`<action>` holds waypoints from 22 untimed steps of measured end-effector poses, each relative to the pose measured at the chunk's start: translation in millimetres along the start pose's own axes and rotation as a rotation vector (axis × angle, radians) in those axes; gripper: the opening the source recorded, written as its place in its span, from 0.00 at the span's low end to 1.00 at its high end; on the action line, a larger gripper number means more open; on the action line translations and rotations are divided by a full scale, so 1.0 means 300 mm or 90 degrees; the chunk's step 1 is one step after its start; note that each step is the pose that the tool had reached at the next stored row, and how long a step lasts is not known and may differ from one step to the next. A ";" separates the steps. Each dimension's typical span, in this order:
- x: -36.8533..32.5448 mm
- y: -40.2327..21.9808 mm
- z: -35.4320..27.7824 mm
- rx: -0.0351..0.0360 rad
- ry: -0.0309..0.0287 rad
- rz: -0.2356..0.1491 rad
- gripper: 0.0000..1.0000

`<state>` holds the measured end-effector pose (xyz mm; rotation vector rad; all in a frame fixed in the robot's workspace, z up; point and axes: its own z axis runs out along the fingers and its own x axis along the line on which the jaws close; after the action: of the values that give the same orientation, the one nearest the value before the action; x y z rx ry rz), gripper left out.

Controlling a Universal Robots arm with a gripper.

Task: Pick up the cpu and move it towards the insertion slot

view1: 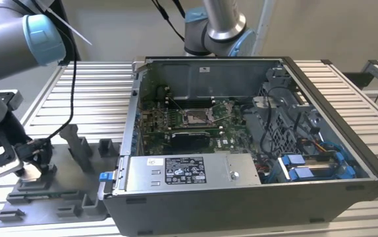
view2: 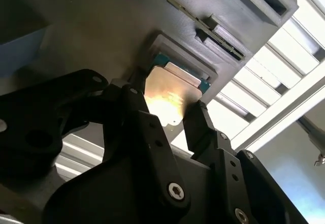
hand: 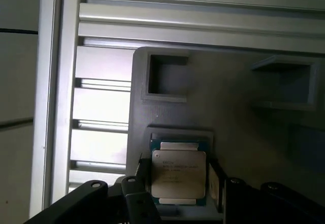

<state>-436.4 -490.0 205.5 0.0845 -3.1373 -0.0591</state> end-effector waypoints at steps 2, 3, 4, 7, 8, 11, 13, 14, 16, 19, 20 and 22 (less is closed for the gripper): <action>0.000 0.001 -0.021 0.0000 0.0000 0.002 0.00; 0.000 0.001 -0.036 0.0000 0.0001 0.003 0.00; 0.000 0.002 -0.051 0.0000 0.0001 0.003 0.00; 0.000 0.004 -0.096 0.0000 0.0000 0.003 0.00; 0.000 0.004 -0.111 -0.0001 0.0000 0.003 0.00; 0.000 0.006 -0.156 0.0000 0.0000 0.003 0.00; 0.000 0.007 -0.187 0.0000 0.0000 0.003 0.00; 0.000 0.008 -0.203 0.0000 0.0000 0.003 0.00; 0.000 0.009 -0.234 0.0000 0.0000 0.003 0.00; 0.000 0.010 -0.278 0.0000 0.0000 0.003 0.00; 0.000 0.011 -0.294 0.0000 0.0000 0.003 0.00; 0.001 0.012 -0.323 0.0000 0.0001 0.003 0.00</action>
<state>-436.4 -490.0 302.4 0.0761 -3.1373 -0.0591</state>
